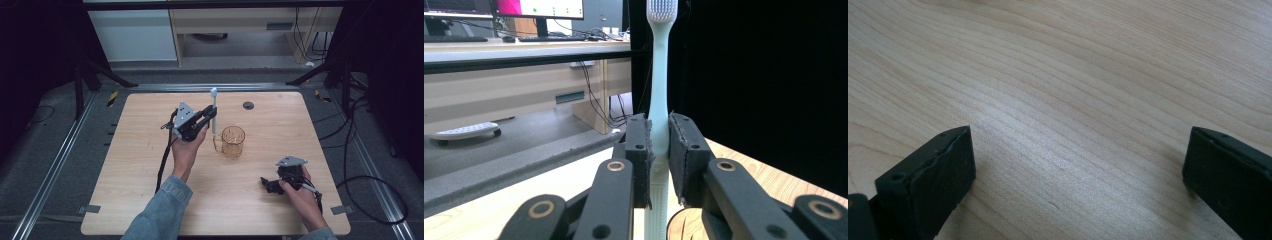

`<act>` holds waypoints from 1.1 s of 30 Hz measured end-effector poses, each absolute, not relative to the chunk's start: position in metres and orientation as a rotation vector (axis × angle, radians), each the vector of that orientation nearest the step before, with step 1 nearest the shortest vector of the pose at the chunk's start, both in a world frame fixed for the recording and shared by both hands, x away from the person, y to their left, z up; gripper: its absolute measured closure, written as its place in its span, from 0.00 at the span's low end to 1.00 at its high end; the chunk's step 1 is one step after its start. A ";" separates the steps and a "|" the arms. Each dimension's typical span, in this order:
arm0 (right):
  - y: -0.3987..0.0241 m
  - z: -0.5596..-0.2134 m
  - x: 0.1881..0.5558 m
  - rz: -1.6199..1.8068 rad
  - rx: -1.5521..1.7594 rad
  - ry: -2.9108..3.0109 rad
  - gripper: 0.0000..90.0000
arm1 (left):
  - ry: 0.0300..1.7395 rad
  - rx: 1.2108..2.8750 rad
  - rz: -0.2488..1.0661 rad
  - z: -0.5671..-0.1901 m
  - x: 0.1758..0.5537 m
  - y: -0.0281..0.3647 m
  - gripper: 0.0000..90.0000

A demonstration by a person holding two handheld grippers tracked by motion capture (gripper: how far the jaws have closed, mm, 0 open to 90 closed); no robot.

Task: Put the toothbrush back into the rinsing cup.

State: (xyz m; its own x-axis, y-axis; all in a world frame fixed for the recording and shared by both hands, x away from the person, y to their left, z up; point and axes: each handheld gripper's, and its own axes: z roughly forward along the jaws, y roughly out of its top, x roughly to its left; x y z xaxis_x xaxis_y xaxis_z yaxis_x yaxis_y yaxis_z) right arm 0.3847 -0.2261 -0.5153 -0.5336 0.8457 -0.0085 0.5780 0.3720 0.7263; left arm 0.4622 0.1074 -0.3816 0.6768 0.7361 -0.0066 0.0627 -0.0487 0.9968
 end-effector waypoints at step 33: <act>-0.226 -0.515 0.385 0.966 1.235 2.264 0.01 | 0.682 1.550 0.580 -0.407 0.466 0.099 0.88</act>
State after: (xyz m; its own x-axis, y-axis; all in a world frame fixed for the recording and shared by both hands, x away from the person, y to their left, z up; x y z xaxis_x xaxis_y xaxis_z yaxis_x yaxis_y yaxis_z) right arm 0.3847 -0.2262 -0.5151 -0.5385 0.8426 -0.0077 0.5778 0.3758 0.7245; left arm 0.4661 0.0993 -0.4068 0.6952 0.7182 -0.0305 0.0856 -0.0406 0.9955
